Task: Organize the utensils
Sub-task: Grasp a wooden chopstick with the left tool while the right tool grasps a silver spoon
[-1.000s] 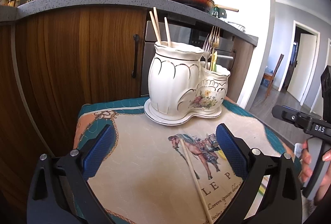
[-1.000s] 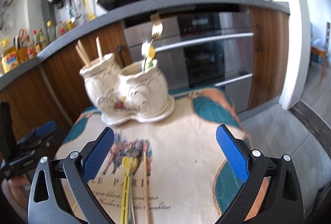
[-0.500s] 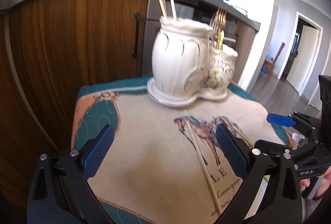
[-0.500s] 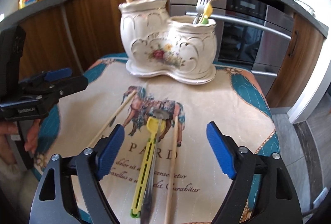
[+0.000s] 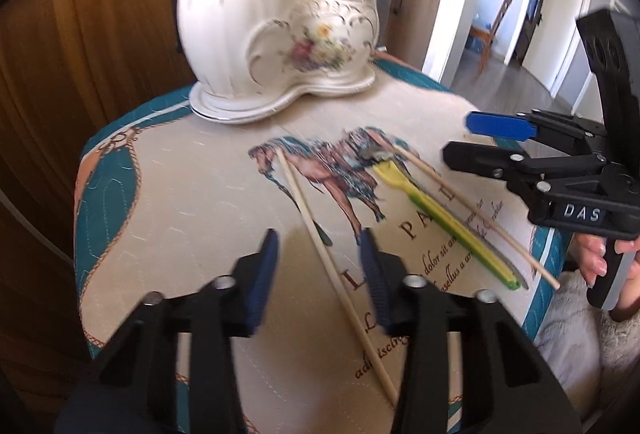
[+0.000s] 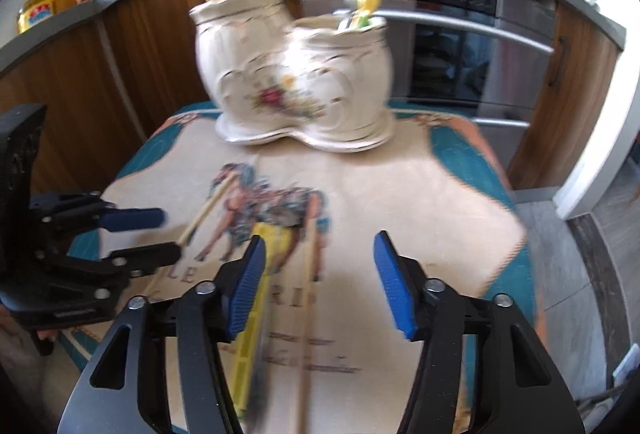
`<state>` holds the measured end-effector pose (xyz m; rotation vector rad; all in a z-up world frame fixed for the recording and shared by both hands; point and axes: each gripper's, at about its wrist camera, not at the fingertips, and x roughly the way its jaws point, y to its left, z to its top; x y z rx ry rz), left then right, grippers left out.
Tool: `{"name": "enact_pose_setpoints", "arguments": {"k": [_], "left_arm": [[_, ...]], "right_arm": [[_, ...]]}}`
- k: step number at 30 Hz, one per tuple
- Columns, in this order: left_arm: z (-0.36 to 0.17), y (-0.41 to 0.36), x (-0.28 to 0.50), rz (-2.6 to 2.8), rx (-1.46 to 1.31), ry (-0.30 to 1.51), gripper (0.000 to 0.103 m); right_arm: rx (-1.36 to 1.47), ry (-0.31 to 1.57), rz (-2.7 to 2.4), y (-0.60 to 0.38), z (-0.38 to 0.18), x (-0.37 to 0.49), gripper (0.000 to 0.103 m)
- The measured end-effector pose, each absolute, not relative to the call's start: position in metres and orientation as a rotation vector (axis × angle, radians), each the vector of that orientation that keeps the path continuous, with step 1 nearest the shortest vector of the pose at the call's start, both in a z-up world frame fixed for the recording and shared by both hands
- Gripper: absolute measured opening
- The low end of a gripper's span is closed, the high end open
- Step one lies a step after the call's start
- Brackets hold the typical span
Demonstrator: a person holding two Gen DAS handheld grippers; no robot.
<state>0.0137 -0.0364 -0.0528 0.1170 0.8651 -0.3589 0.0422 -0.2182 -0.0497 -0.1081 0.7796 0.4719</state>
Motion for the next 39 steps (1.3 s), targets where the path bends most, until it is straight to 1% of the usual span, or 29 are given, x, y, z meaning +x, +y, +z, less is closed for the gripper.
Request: {"name": "enact_pose_setpoints", "arguments": {"k": [1,3,4,5,8,10,14,20,21,22,25,33,36,39], "left_arm": [[-0.055,-0.038,0.014,-0.356,0.125,0.871,0.030],[-0.058,-0.040,0.017,-0.351,0.133,0.882,0.021],[-0.059,-0.040,0.017,-0.348,0.136,0.884,0.019],[-0.059,-0.039,0.018,-0.340,0.145,0.880,0.014],[-0.060,-0.035,0.019,-0.337,0.139,0.878,0.009],[-0.061,-0.034,0.020,-0.337,0.138,0.877,0.008],[-0.061,-0.033,0.020,-0.336,0.139,0.875,0.008],[-0.060,-0.032,0.022,-0.334,0.130,0.869,0.008],[-0.061,-0.032,0.024,-0.335,0.128,0.868,0.008],[-0.062,-0.033,0.027,-0.337,0.121,0.867,0.008],[-0.061,-0.029,0.027,-0.343,0.093,0.870,0.006],[-0.055,-0.025,0.023,-0.351,0.073,0.846,0.005],[-0.056,-0.026,0.022,-0.365,0.073,0.853,0.004],[-0.056,-0.029,0.021,-0.373,0.077,0.852,0.004]], "right_arm": [[-0.110,0.785,0.478,-0.214,-0.052,0.043,0.044],[-0.119,0.799,0.488,-0.206,-0.056,0.045,0.036],[-0.120,0.806,0.496,-0.204,-0.058,0.045,0.031],[-0.123,0.815,0.507,-0.201,-0.059,0.045,0.028],[-0.140,0.831,0.516,-0.199,-0.062,0.044,0.020],[-0.138,0.846,0.521,-0.198,-0.064,0.045,0.016],[-0.128,0.867,0.521,-0.197,-0.069,0.047,0.016],[-0.013,0.931,0.587,-0.200,-0.077,0.058,0.014],[-0.007,0.928,0.588,-0.199,-0.077,0.058,0.013],[-0.004,0.928,0.590,-0.199,-0.076,0.058,0.010],[0.032,0.919,0.599,-0.204,-0.073,0.055,0.009],[0.026,0.853,0.582,-0.212,-0.057,0.049,0.009],[0.008,0.879,0.577,-0.209,-0.065,0.052,0.010],[0.065,0.892,0.609,-0.205,-0.069,0.054,0.010]]}}
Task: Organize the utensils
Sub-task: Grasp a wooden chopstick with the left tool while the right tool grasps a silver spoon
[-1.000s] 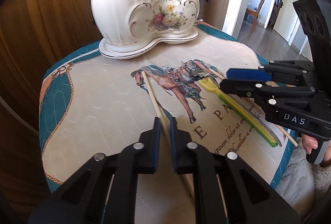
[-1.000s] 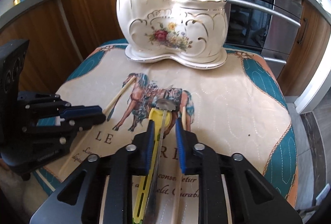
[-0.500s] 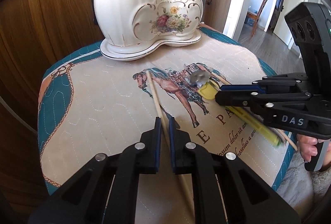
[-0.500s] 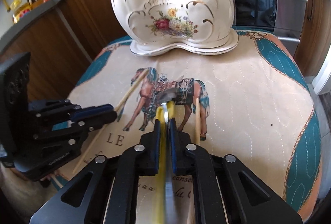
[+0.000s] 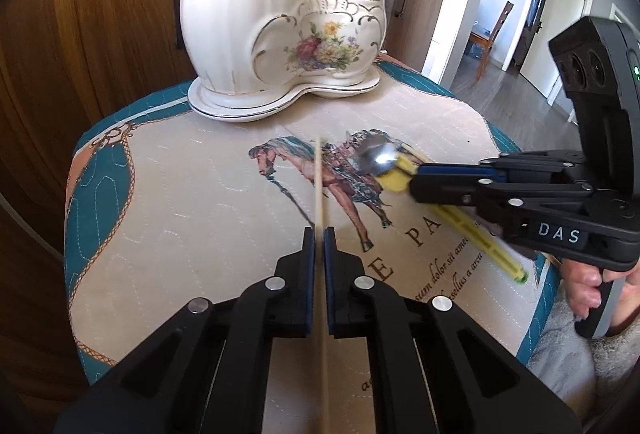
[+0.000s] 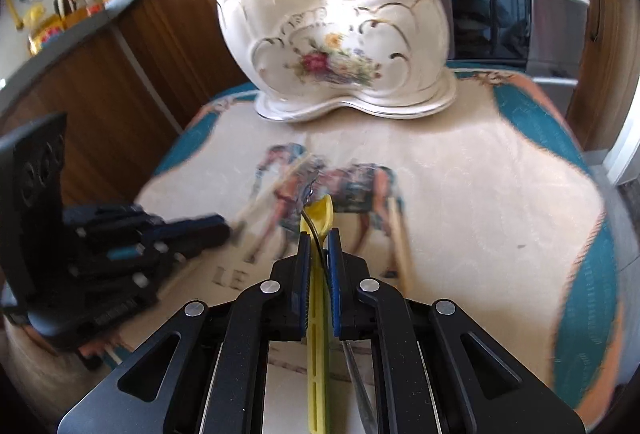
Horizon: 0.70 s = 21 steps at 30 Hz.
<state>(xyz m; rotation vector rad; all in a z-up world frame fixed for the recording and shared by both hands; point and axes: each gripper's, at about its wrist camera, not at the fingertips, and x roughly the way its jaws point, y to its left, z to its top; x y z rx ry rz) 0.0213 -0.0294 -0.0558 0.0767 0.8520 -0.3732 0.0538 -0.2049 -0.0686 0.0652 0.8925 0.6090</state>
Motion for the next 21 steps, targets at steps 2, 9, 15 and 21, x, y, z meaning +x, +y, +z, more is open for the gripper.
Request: {"name": "enact_pose_setpoints", "arguments": {"k": [2,9,15,21], "left_arm": [[-0.056,-0.030,0.022,-0.366,0.083,0.851,0.004],[-0.058,-0.021,0.025,-0.341,0.077,0.864,0.004],[-0.058,-0.019,0.026,-0.345,0.079,0.868,0.004],[-0.059,-0.020,0.027,-0.346,0.077,0.869,0.004]], "right_arm": [[0.138,0.925,0.646,-0.202,-0.072,0.057,0.010],[0.066,0.953,0.672,-0.196,-0.072,0.047,0.018],[-0.020,0.941,0.646,-0.205,-0.069,0.036,0.018],[-0.056,0.935,0.617,-0.206,-0.072,0.036,0.018]]}}
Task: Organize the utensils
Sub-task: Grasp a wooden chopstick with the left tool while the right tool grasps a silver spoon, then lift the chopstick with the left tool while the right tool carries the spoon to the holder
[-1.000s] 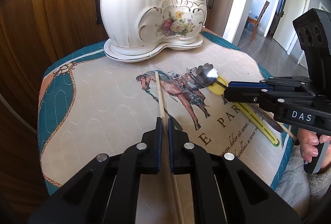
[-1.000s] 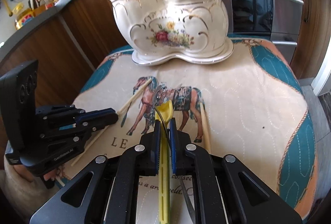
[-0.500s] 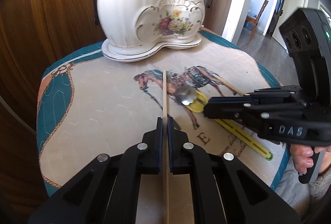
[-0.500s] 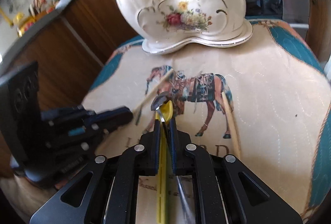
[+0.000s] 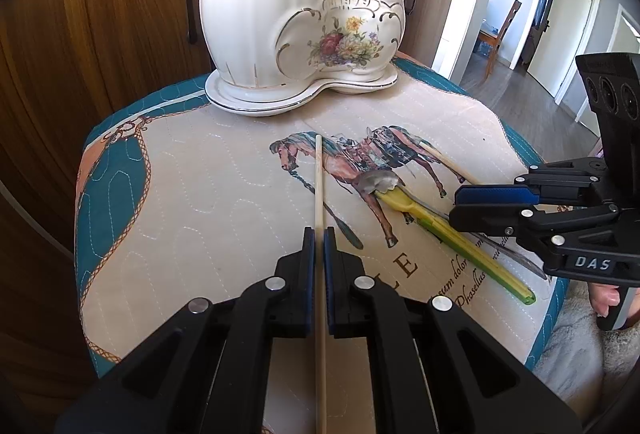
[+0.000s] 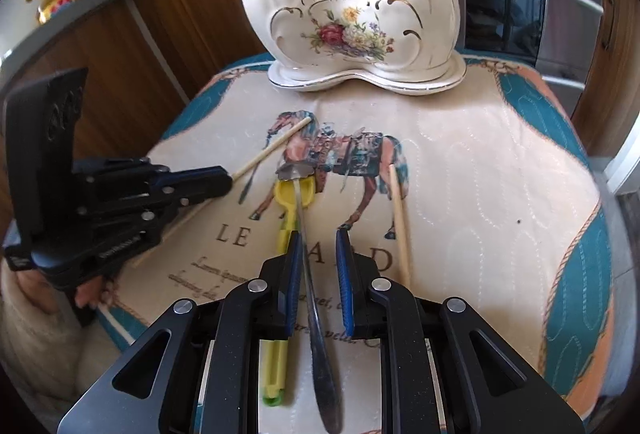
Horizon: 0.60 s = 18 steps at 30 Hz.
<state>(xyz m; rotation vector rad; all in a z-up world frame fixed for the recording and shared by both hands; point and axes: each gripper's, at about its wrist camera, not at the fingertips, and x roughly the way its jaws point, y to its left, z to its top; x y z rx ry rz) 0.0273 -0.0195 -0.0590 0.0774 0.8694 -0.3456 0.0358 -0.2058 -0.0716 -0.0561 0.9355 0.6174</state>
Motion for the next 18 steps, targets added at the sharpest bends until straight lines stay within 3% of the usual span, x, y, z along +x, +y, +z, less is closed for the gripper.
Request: {"name": "enact_pose_setpoints", "arguments": {"k": [11,15,18], "left_arm": [[-0.060,-0.026,0.024,-0.333,0.129,0.879,0.006],[-0.058,-0.022,0.029,-0.349,0.101,0.938,0.007],[-0.054,-0.026,0.036,-0.379,0.146,1.002,0.012]], "right_arm": [[-0.153,0.894,0.564,-0.181,-0.074,0.042,0.019],[-0.104,0.910,0.585,-0.186,-0.075,0.050,0.005],[-0.066,0.918,0.610,-0.190,-0.075,0.053,0.004]]}}
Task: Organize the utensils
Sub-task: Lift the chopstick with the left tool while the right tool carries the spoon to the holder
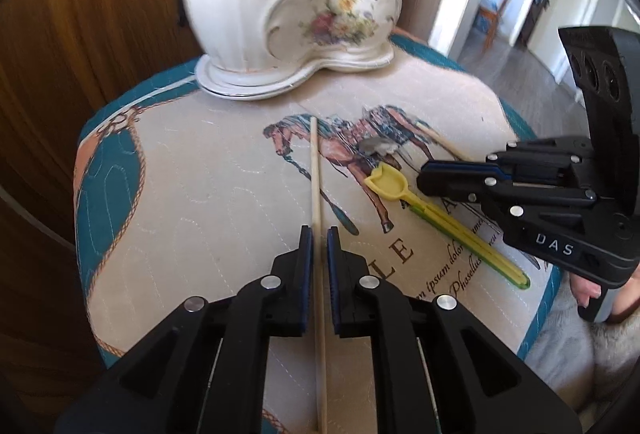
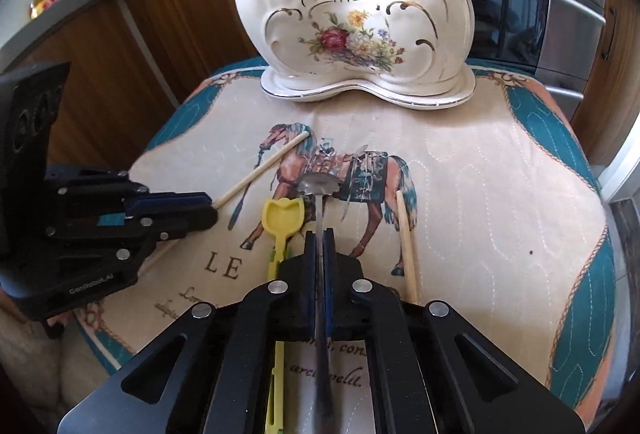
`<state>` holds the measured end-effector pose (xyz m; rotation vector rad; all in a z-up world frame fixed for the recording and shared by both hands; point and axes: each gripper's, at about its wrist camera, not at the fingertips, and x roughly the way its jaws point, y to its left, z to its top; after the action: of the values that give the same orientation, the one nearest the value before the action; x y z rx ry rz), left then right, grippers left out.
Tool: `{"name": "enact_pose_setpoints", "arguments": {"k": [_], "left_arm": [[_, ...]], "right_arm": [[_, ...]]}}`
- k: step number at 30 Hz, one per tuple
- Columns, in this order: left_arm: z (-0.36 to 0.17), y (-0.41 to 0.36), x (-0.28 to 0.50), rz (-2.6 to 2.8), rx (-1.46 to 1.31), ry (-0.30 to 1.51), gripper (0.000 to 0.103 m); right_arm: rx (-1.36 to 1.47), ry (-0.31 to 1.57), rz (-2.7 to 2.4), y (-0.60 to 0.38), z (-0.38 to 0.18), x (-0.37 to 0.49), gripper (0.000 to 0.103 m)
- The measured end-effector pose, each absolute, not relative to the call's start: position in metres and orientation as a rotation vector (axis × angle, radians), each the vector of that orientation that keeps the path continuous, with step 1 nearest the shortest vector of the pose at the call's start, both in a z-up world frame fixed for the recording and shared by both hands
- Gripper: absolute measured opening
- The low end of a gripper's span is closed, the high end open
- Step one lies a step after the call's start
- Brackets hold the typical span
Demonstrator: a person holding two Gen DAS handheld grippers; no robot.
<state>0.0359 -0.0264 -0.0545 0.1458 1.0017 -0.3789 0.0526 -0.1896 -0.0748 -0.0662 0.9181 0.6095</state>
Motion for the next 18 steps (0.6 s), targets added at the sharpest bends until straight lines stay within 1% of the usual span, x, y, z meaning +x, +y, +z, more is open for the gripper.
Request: {"name": "enact_pose_setpoints", "arguments": {"k": [3,5,6,7,8,9,15,18], "left_arm": [[-0.051,-0.034,0.045,-0.430,0.205,1.076,0.020],[-0.050,-0.037,0.049,-0.430,0.236,1.094,0.020],[-0.050,-0.039,0.052,-0.420,0.253,1.092,0.019],[-0.050,-0.039,0.054,-0.413,0.254,1.091,0.015],[-0.050,-0.039,0.055,-0.400,0.257,1.089,0.008],[-0.050,-0.039,0.056,-0.386,0.266,1.082,0.005],[-0.050,-0.035,0.048,-0.372,0.247,1.009,0.004],[-0.043,-0.025,0.038,-0.374,0.195,0.915,0.004]], "right_arm": [[-0.070,0.896,0.632,-0.189,-0.069,0.047,0.004],[-0.049,0.876,0.641,-0.194,-0.063,0.044,0.004],[-0.040,0.861,0.646,-0.197,-0.060,0.043,0.004],[-0.030,0.842,0.650,-0.200,-0.056,0.043,0.004],[-0.020,0.829,0.652,-0.202,-0.054,0.042,0.004],[-0.004,0.809,0.658,-0.205,-0.050,0.042,0.004],[0.056,0.680,0.656,-0.222,-0.027,0.036,0.004],[0.095,0.615,0.646,-0.231,-0.016,0.033,0.004]]}}
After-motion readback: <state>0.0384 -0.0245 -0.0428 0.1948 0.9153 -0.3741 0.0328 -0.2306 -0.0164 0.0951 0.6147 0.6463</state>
